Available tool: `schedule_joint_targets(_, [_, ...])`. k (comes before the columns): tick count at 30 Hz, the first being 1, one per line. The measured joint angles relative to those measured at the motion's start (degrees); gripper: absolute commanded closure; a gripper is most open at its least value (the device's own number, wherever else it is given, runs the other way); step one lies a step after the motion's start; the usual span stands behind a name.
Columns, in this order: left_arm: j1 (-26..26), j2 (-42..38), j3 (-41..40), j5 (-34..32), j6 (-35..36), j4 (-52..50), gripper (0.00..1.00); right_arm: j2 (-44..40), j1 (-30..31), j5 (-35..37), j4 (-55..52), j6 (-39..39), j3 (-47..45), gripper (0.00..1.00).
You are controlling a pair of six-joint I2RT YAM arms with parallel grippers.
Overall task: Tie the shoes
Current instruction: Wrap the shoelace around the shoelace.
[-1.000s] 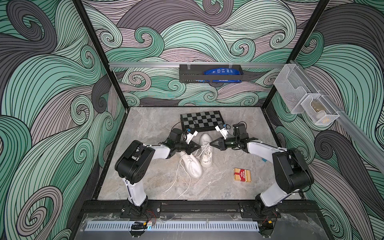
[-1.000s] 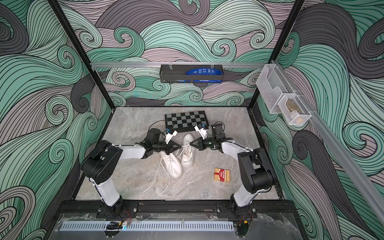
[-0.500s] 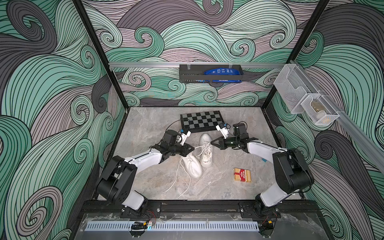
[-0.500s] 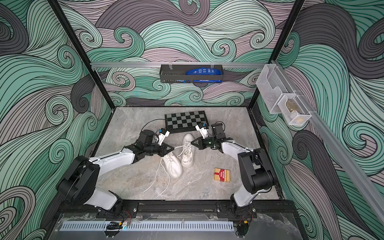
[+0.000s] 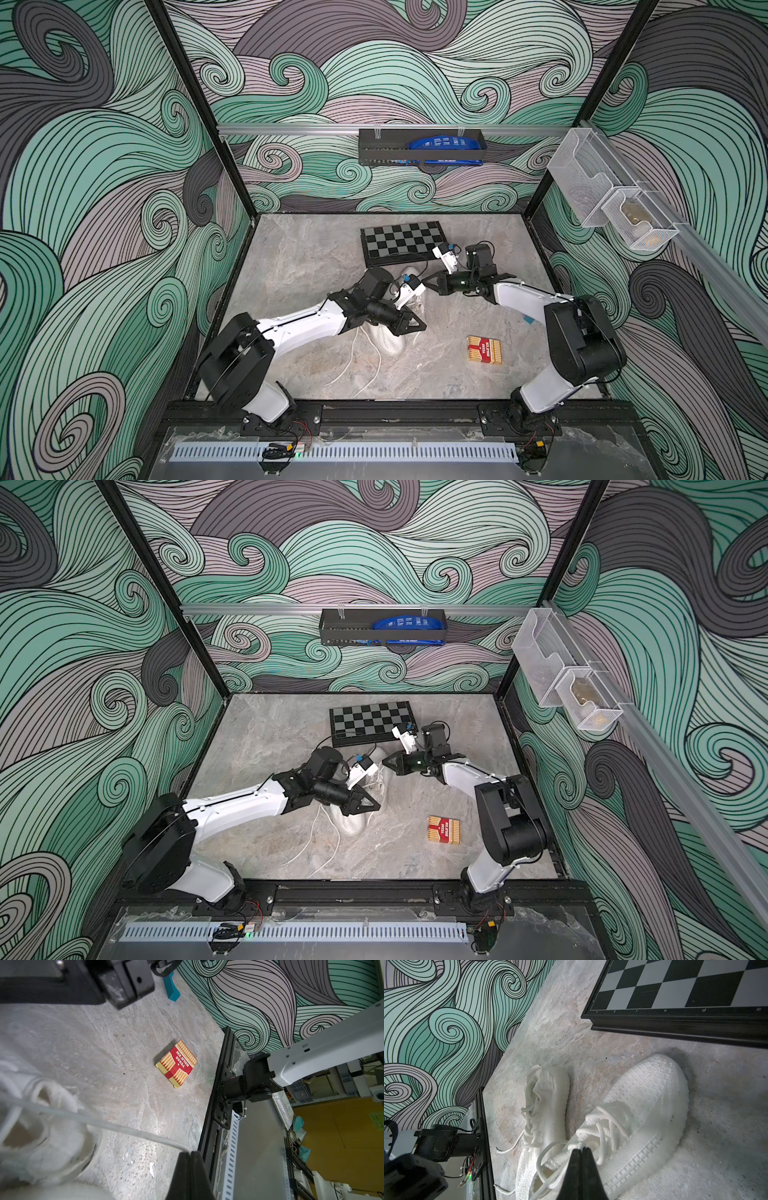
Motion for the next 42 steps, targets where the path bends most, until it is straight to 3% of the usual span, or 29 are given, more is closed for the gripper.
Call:
schedule_joint_targets(3, [-0.85,5.60,2.62,0.13,0.20,2.54,1.00,0.39,0.00,0.07,0.13,0.04,0.09,1.00])
schedule_joint_targets(4, [-1.05,7.04,3.13,-0.02,0.20,3.48,0.92,0.57,0.00,0.11,0.24,0.09,0.09,1.00])
schedule_joint_targets(6, [-1.36,9.27,3.69,-0.81,0.33,5.25,0.58,0.90,0.00,0.13,0.37,0.17,0.09,1.00])
schedule_joint_targets(7, [-1.38,9.84,3.80,-1.29,0.11,5.75,0.47,0.96,0.00,0.13,0.39,0.17,0.09,1.00])
schedule_joint_targets(10, [-1.38,9.88,3.80,-2.95,-0.17,7.04,0.26,1.27,0.00,0.13,0.52,0.17,0.22,1.00])
schedule_joint_targets(11, [-1.25,9.62,3.76,-3.30,-0.17,7.39,0.24,1.38,0.00,0.13,0.55,0.17,0.31,1.00])
schedule_joint_targets(15, [0.48,5.77,1.14,-3.72,0.24,8.35,0.24,1.53,0.02,0.09,0.83,0.15,0.44,1.00])
schedule_joint_targets(19, [6.21,1.86,-0.98,-2.69,1.77,8.41,0.34,1.53,0.02,-0.17,0.85,0.15,0.85,1.00])
schedule_joint_targets(26, [17.77,5.92,0.55,4.35,3.48,10.93,0.46,1.53,0.07,-1.49,0.90,0.13,1.05,1.00])
schedule_joint_targets(42, [18.49,21.14,8.68,15.37,4.09,16.63,0.51,2.32,0.07,-5.16,0.96,-0.09,1.18,1.00])
